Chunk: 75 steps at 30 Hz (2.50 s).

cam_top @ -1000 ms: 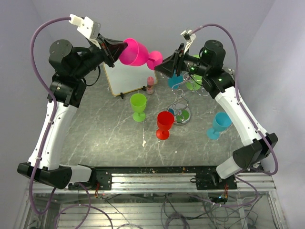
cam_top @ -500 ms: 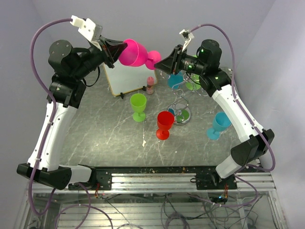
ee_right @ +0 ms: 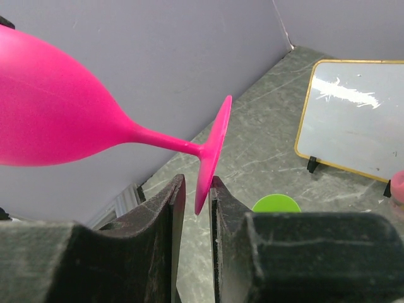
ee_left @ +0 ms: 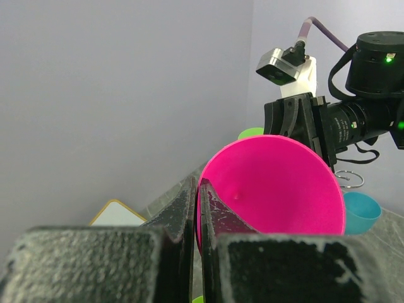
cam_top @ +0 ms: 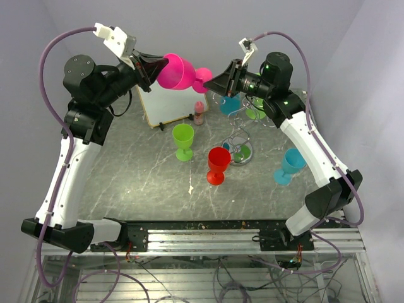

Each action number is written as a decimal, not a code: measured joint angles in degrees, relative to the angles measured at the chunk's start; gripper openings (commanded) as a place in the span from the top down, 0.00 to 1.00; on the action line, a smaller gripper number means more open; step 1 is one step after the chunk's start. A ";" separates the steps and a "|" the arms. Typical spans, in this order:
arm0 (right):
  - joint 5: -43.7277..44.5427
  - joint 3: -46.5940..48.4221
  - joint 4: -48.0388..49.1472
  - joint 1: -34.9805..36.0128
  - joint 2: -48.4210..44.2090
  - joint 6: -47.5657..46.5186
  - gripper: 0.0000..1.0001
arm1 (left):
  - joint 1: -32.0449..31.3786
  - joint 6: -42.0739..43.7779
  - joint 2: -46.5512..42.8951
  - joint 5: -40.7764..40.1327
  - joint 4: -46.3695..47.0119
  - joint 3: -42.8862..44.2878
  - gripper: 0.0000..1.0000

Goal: Place the wine glass upside down on the wine glass rack

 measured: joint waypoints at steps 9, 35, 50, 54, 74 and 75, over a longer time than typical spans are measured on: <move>2.14 -0.04 -0.04 -0.02 0.00 1.88 0.83 | -0.26 0.42 -0.02 0.35 -0.35 -0.11 0.93; 4.17 -0.63 -0.59 -4.72 -0.92 -0.04 1.00 | -0.31 2.34 -4.98 0.81 -3.80 -4.87 0.36; 11.67 0.20 -5.75 -12.50 -11.39 -16.28 1.00 | -0.33 10.95 -18.34 -8.44 -14.51 -12.81 0.03; 14.38 1.79 -7.80 -16.96 -15.39 -22.47 1.00 | 0.20 12.68 -21.33 -9.88 -16.68 -16.17 0.03; 42.53 -1.92 -12.94 -37.31 -29.51 -50.34 1.00 | 7.19 14.29 -29.57 -8.83 -20.94 -22.43 0.03; 44.06 -2.93 -12.87 -37.35 -29.62 -52.00 1.00 | 7.37 14.29 -29.73 -8.70 -20.94 -22.49 0.03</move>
